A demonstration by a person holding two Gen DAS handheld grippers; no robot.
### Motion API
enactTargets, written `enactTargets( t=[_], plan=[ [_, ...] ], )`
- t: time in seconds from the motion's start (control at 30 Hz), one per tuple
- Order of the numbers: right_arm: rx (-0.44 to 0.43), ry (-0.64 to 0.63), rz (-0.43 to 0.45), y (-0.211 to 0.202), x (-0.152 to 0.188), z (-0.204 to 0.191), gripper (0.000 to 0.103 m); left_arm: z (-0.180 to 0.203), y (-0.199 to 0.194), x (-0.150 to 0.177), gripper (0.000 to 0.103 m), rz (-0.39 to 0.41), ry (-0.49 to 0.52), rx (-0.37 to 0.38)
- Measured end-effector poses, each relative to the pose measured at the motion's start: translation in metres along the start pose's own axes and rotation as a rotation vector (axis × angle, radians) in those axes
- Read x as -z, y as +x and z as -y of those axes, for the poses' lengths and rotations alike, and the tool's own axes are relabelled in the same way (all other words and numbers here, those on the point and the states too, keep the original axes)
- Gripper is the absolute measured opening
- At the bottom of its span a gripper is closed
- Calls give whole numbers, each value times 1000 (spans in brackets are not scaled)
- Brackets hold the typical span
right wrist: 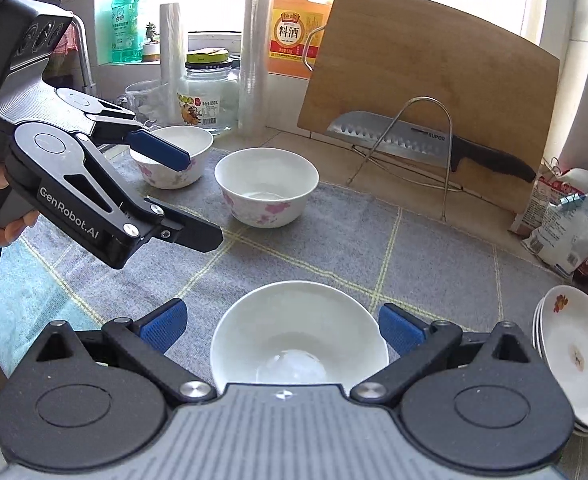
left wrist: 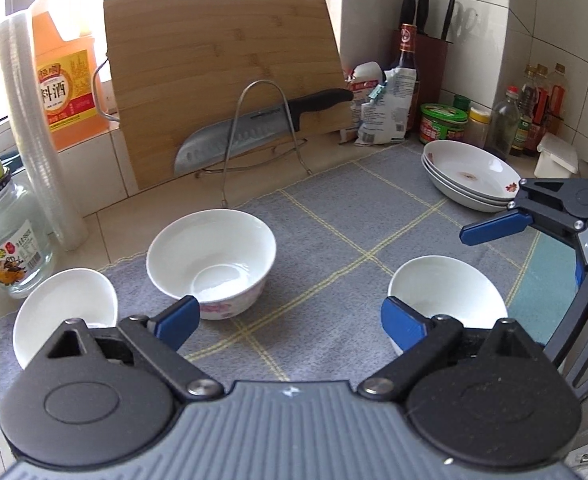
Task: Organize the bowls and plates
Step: 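Open the left tool and lift it off the white bowl, then move the left tool to a pink-flowered bowl and close on its rim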
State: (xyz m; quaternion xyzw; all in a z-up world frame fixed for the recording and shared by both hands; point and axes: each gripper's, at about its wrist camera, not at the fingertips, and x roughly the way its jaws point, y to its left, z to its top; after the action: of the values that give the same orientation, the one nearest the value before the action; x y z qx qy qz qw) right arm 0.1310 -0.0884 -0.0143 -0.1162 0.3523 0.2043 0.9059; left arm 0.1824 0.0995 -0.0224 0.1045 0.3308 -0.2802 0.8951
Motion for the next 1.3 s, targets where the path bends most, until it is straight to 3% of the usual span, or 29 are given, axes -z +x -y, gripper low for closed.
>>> enactTargets(
  t=[0.43, 1.0, 1.13, 1.3],
  plan=[
    [-12, -38, 7, 34, -44, -18, 103, -40, 6, -13, 97, 17, 27, -49],
    [-19, -41, -90, 97, -74, -9, 103, -81, 68, -37, 96, -52, 22, 5],
    [-31, -50, -110, 109, -78, -6, 103, -90, 83, -40, 93, -76, 13, 18],
    [-48, -53, -128, 126, -83, -3, 103, -95, 97, -40, 82, -110, 12, 45]
  ],
)
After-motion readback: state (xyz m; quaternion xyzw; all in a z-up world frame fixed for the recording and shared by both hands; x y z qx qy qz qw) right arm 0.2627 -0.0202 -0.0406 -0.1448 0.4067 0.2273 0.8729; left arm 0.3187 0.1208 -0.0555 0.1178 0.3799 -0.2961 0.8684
